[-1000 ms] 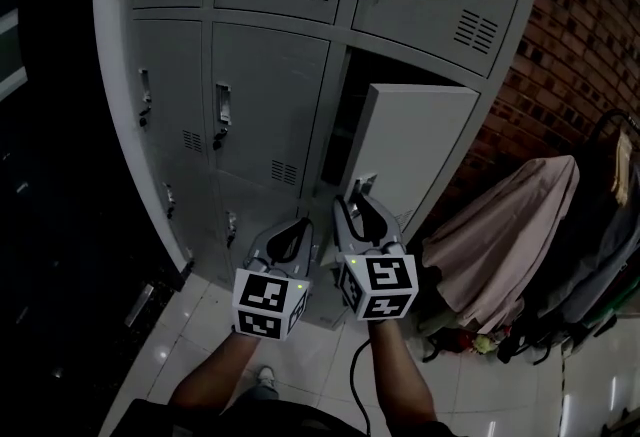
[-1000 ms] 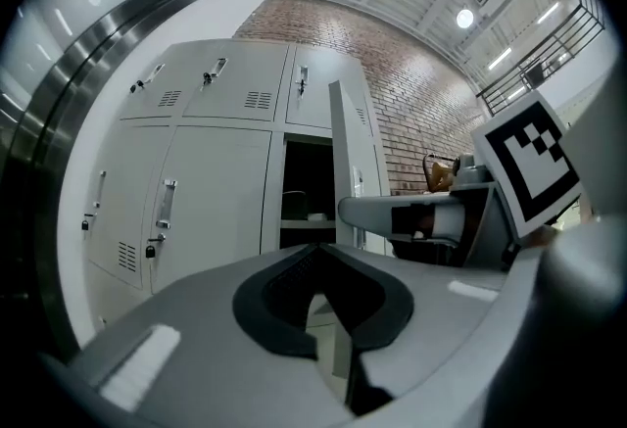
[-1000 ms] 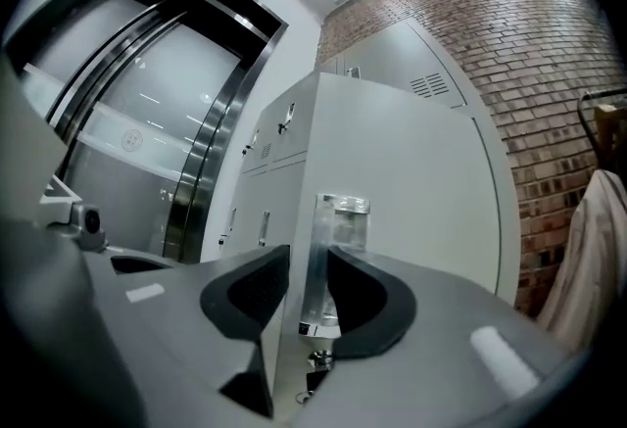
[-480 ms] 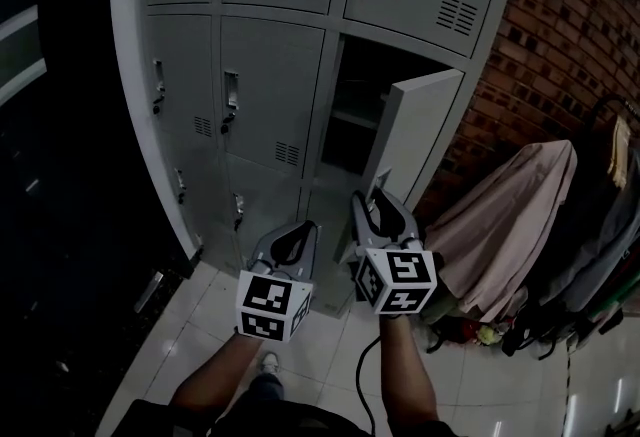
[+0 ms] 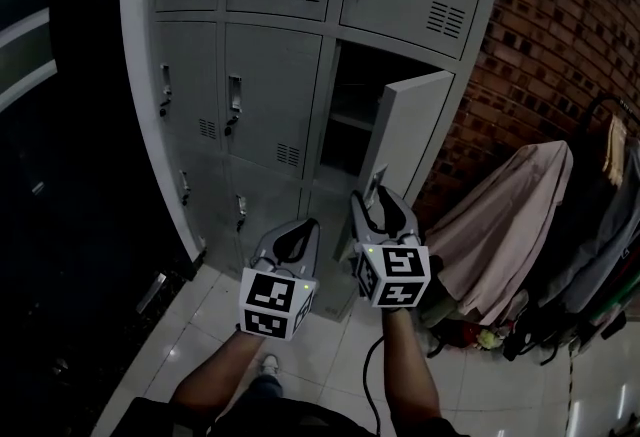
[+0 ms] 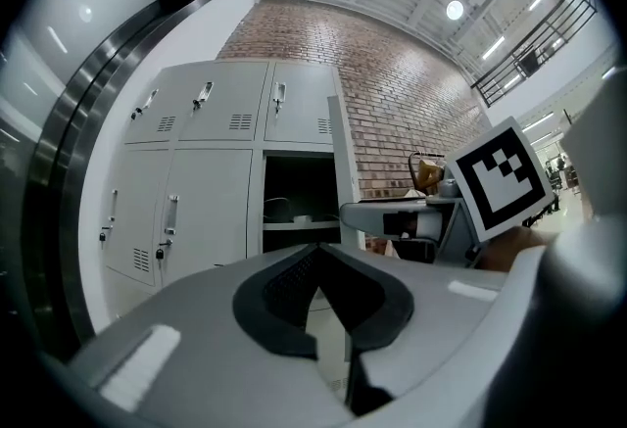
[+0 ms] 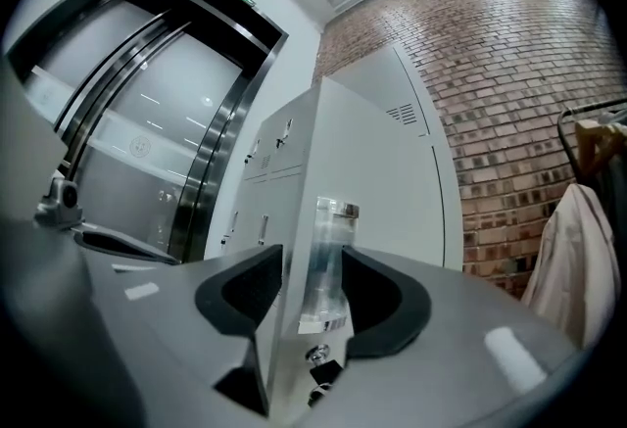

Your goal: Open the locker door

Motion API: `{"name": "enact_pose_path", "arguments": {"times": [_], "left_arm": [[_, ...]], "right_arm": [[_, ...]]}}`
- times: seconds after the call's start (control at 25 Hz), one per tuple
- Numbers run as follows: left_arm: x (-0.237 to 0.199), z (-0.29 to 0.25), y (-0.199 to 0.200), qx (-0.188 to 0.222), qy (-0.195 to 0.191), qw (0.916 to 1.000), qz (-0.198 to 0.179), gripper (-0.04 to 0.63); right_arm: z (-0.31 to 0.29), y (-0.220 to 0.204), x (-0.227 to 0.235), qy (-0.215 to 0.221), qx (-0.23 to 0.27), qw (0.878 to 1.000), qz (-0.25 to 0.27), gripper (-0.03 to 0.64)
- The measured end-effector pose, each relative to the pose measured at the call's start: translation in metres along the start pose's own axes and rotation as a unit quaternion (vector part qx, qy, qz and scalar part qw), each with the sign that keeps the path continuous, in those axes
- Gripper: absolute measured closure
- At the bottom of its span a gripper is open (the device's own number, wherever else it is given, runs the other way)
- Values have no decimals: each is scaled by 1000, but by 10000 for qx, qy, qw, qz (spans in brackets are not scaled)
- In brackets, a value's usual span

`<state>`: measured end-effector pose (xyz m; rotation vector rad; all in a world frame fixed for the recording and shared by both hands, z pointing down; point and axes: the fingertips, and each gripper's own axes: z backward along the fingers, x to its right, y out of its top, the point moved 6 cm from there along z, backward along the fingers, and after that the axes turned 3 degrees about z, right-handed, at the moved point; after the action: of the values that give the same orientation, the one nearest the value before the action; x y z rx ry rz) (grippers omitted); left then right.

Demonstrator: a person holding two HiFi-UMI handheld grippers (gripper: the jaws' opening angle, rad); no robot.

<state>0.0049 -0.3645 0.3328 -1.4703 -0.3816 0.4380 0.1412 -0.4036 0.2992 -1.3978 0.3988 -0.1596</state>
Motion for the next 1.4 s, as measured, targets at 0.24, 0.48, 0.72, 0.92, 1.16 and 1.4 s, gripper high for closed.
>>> {"name": "enact_pose_path", "arguments": {"times": [0.24,0.48,0.72,0.92,1.16,1.4], "left_arm": [[9,24,1,-9,252,9997,-5,589],[27,54,-1,-100,485,9987,73,589],[45,80,2,-176,501,9986,-9,589],[50,104,6,-218,492,9985,-62,590],[52,139,5,-228,425,9988,-83,589],[43,193,5,-250,545,9982,12,590]], "right_arm": [[23,5,-9,122,50,9999,24,454],[61,7,-33,385,26,9992,100,463],[98,4,-53,484,-4,9988,15,512],[125,1,-76,457,2,9988,-181,561],[152,-6,-114,477,-88,9983,-330,591],[182,5,-162,572,-121,9978,-324,607]]}}
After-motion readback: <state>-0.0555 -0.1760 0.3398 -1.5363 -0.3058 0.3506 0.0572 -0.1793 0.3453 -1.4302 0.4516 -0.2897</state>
